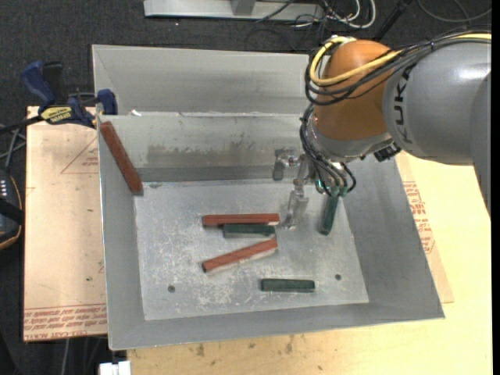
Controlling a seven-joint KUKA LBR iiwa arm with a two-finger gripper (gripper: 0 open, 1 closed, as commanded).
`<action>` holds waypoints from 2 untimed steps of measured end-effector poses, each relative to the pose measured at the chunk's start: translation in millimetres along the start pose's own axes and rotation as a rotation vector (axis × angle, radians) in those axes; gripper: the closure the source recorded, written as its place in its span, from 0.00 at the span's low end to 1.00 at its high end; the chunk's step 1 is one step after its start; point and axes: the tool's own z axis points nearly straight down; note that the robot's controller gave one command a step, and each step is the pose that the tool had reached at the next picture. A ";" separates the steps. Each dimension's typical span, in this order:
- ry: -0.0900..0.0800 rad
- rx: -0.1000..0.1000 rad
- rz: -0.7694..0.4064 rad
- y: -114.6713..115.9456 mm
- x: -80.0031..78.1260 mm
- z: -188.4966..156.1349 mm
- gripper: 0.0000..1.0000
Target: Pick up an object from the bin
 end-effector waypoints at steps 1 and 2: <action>0.000 0.000 -0.191 31.6 61.9 86.1 1.00; 0.000 0.000 -0.191 31.6 61.9 86.1 1.00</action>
Offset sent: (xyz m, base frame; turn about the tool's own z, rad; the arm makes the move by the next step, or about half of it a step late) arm 0.0000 0.0000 0.0000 0.0000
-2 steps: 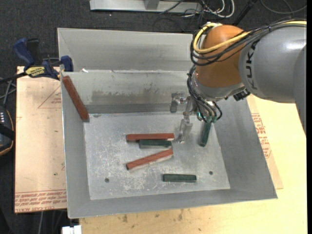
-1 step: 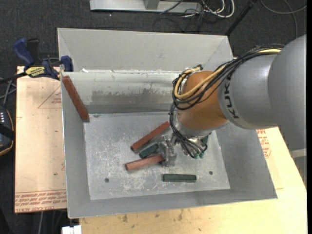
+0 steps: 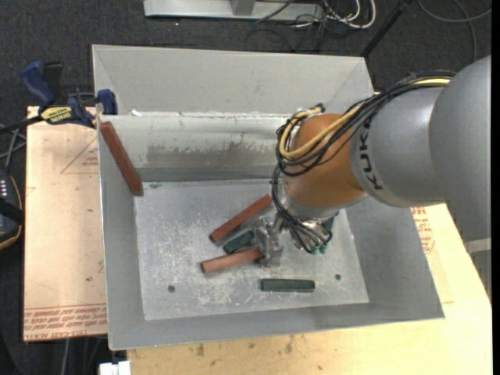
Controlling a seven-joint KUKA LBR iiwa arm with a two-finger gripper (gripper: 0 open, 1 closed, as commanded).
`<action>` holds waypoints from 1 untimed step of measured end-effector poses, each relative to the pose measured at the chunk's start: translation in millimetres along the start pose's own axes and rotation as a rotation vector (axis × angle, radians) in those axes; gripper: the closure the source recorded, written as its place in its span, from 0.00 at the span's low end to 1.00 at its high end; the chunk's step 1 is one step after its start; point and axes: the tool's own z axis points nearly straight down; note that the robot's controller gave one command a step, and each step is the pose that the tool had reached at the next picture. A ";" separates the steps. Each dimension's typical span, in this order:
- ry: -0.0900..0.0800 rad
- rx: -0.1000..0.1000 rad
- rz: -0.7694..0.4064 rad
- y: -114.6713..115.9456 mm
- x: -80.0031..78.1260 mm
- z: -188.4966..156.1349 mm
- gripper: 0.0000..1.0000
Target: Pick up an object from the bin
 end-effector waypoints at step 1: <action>0.007 -0.001 -0.039 -3.1 -1.6 -42.5 1.00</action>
Offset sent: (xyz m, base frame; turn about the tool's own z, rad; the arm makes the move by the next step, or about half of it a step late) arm 0.0482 -0.0442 0.1531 -0.0876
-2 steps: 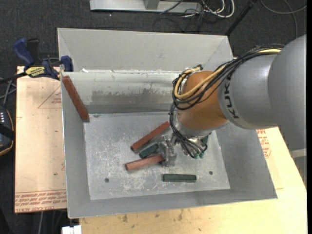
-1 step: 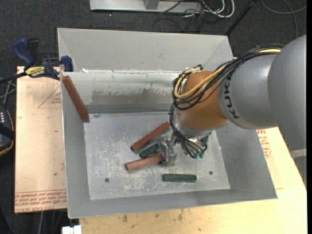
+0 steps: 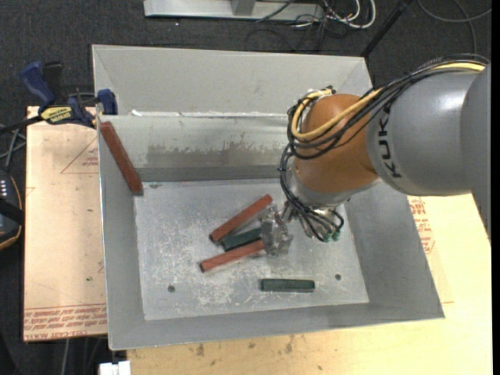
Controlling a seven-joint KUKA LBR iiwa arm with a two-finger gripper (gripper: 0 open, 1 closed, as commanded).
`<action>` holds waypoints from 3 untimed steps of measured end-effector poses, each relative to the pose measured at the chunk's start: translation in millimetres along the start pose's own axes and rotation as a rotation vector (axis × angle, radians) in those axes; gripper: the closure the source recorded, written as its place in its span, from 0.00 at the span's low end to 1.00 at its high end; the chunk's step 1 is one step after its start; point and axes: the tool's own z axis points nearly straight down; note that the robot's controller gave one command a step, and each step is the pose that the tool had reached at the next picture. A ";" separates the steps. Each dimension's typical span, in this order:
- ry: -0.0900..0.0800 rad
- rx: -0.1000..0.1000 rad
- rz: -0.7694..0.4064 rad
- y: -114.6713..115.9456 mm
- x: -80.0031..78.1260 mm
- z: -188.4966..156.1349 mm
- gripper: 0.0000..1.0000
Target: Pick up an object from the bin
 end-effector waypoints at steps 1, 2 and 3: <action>-0.006 0.001 -0.030 -28.1 -21.2 -69.9 1.00; -0.009 -0.001 0.285 95.5 -49.4 -106.3 0.00; -0.009 0.000 0.290 92.0 -48.9 -106.8 0.00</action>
Offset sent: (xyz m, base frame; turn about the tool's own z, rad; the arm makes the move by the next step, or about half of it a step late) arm 0.0267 0.0994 0.1067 0.2921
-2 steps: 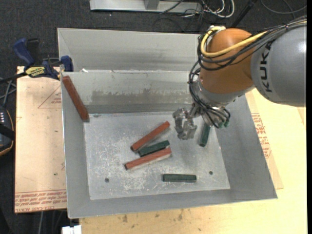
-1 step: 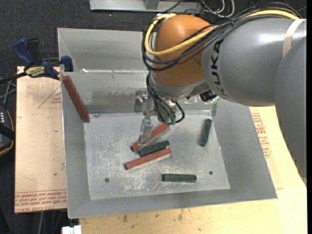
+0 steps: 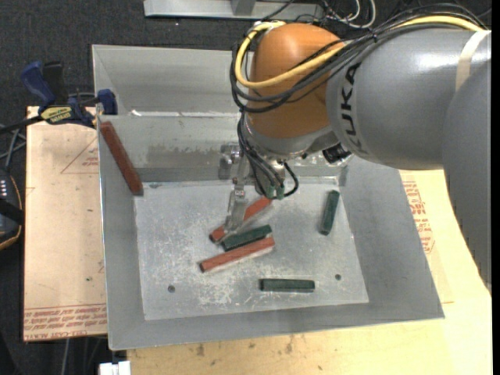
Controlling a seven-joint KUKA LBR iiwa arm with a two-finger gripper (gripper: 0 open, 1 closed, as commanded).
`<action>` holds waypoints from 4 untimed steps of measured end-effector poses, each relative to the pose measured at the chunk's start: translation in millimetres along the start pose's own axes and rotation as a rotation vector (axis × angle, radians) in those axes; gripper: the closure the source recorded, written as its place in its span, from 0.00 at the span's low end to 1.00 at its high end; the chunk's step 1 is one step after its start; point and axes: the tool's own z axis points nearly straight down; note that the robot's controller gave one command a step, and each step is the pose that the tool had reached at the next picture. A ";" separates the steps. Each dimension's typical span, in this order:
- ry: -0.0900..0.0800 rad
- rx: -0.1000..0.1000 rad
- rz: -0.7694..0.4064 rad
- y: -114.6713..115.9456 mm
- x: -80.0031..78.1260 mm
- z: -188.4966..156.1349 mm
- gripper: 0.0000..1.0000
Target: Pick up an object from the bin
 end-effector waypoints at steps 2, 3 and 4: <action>-0.003 0.000 -0.224 -28.5 10.0 88.7 0.00; -0.002 -0.001 -0.264 -31.4 26.4 147.2 1.00; -0.002 -0.001 -0.264 -31.4 26.4 147.2 1.00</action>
Offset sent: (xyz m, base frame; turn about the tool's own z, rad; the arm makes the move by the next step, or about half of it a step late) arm -0.0171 -0.0457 -0.1368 -0.3152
